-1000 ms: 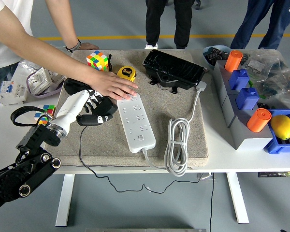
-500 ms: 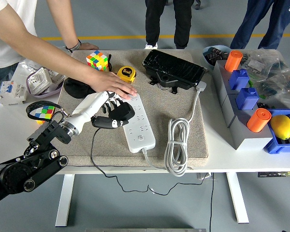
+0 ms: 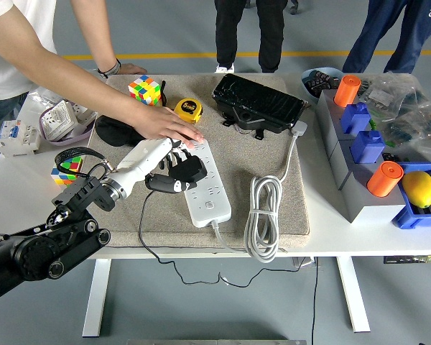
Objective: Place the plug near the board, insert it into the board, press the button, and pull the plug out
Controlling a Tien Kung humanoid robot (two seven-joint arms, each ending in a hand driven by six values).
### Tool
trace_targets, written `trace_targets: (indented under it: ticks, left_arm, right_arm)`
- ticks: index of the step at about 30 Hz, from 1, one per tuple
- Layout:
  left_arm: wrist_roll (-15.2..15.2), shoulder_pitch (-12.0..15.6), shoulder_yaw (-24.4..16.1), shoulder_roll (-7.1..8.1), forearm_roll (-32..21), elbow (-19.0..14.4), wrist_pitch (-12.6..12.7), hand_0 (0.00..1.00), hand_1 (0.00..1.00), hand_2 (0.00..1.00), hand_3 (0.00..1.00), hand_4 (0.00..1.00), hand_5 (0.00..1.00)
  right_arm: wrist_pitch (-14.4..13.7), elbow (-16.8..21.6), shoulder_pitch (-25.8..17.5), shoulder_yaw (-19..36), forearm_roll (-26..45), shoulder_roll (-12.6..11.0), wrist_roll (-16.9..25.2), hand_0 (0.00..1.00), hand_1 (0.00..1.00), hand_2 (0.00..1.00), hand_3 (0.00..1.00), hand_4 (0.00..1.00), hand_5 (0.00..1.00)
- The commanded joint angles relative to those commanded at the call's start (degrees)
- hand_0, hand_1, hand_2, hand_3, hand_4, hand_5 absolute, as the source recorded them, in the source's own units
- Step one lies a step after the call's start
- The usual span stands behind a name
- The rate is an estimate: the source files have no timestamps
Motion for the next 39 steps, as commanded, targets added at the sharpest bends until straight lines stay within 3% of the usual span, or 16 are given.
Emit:
trace_targets:
  ticks: [39]
  left_arm:
    - [-1.06,0.22,-0.36,1.20,1.35,2.39,-1.46,0.265,0.378,0.396,0.530,0.831,0.034]
  right_arm:
    - [0.04,0.41,-0.12,0.85,-0.43,0.10,0.29,0.606,0.632,0.616,0.546,0.916,0.402]
